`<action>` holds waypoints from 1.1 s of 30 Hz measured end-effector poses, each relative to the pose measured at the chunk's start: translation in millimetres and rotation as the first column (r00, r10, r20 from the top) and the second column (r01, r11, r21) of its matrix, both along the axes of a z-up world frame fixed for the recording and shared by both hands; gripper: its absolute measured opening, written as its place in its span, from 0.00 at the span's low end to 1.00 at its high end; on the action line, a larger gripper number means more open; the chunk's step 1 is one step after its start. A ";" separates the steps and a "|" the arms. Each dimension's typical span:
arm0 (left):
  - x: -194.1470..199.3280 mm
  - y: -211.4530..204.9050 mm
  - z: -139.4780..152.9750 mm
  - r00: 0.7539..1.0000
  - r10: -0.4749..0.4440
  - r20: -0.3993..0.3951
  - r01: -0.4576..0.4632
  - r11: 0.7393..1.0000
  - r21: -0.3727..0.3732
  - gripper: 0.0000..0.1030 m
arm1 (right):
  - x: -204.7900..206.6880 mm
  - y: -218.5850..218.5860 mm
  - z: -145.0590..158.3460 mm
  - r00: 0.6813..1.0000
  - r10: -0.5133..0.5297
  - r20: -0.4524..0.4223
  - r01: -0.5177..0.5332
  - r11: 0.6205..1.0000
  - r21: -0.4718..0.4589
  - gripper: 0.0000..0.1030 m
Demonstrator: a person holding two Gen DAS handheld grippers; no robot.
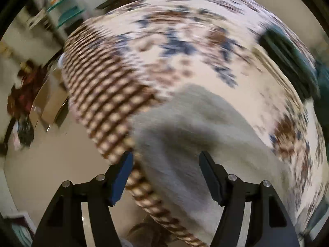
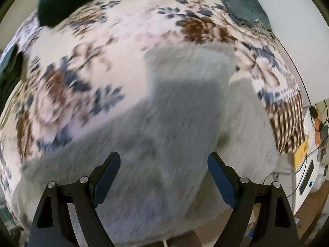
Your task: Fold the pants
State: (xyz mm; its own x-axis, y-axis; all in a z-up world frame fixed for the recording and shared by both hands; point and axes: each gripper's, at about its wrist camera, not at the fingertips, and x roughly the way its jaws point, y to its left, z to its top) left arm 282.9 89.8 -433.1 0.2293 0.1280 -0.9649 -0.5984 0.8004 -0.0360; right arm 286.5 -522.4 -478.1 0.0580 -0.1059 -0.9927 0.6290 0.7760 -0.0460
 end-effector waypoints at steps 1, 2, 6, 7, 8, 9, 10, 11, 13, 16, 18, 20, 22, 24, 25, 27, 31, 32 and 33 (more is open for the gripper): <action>6.8 -20.0 -1.3 0.999 -0.049 -0.008 0.049 0.999 0.006 0.63 | 8.1 -8.8 -5.2 1.000 0.001 -0.002 -0.001 1.000 -0.008 0.86; 14.4 -49.7 -4.3 0.993 -0.115 -0.017 0.115 0.993 0.017 0.63 | 20.0 -19.6 -14.2 1.000 0.008 -0.014 -0.009 1.000 -0.028 0.86; 35.1 -135.2 -13.3 0.960 -0.278 -0.023 0.277 0.960 -0.037 0.63 | 48.8 -23.4 -53.1 0.994 0.081 -0.070 -0.082 0.996 -0.022 0.86; 39.5 -157.0 -15.4 0.948 -0.319 -0.021 0.317 0.947 -0.051 0.63 | 51.7 -21.2 -59.7 0.989 0.112 -0.092 -0.115 0.993 -0.029 0.86; 43.7 -180.9 -17.0 0.931 -0.364 -0.017 0.362 0.930 -0.064 0.63 | 52.9 -20.9 -62.9 0.984 0.141 -0.104 -0.147 0.988 -0.048 0.85; 45.2 -198.8 -17.8 0.918 -0.397 -0.014 0.394 0.916 -0.079 0.63 | 49.9 -23.7 -61.6 0.985 0.140 -0.097 -0.146 0.988 -0.059 0.75; 45.6 -222.3 -18.9 0.897 -0.441 -0.003 0.439 0.893 -0.099 0.63 | 44.7 -27.4 -59.3 0.988 0.125 -0.093 -0.132 0.989 -0.069 0.56; 44.3 -239.7 -19.7 0.880 -0.475 0.004 0.473 0.875 -0.106 0.63 | 36.1 -35.2 -54.9 0.992 0.093 -0.079 -0.099 0.993 -0.070 0.48; 43.2 -270.8 -19.4 0.848 -0.529 0.009 0.527 0.842 -0.114 0.63 | 8.4 -57.4 -41.8 1.000 -0.006 -0.028 0.005 0.998 -0.057 0.26; 39.9 -298.7 -20.9 0.817 -0.576 0.005 0.572 0.809 -0.138 0.63 | -54.6 -95.4 -22.3 0.981 -0.189 0.033 0.190 0.982 -0.021 0.22; 35.3 -310.3 -22.7 0.803 -0.596 0.003 0.590 0.793 -0.150 0.63 | -95.2 -115.6 -21.0 0.954 -0.295 0.044 0.294 0.955 0.028 0.22; 28.9 -319.5 -28.1 0.789 -0.615 -0.013 0.605 0.780 -0.160 0.63 | -141.8 -138.6 -31.6 0.903 -0.429 0.014 0.428 0.902 0.058 0.23; 22.9 -325.8 -32.5 0.783 -0.621 -0.024 0.609 0.774 -0.176 0.63 | -182.0 -157.5 -49.9 0.846 -0.532 -0.038 0.533 0.839 0.110 0.40; 16.0 -327.1 -36.7 0.783 -0.621 -0.038 0.605 0.774 -0.186 0.63 | -215.3 -168.1 -59.0 0.779 -0.625 -0.051 0.622 0.760 0.187 0.55; 13.7 -325.1 -39.3 0.784 -0.619 -0.048 0.602 0.776 -0.187 0.63 | -226.4 -169.8 -59.5 0.757 -0.652 -0.045 0.645 0.735 0.210 0.55; 10.2 -318.8 -43.4 0.794 -0.605 -0.064 0.585 0.788 -0.191 0.63 | -238.0 -165.5 -54.8 0.752 -0.659 -0.012 0.640 0.727 0.248 0.55; 0.8 -294.5 -49.4 0.822 -0.558 -0.110 0.530 0.822 -0.208 0.63 | -234.2 -131.8 -46.0 0.786 -0.614 0.071 0.553 0.750 0.362 0.55; -2.8 -284.0 -50.6 0.838 -0.535 -0.112 0.504 0.836 -0.218 0.63 | -227.2 -121.2 -46.5 0.793 -0.604 0.081 0.534 0.752 0.385 0.55; -7.4 -271.1 -52.3 0.858 -0.500 -0.116 0.467 0.855 -0.227 0.63 | -221.3 -108.7 -50.9 0.800 -0.592 0.096 0.506 0.752 0.421 0.55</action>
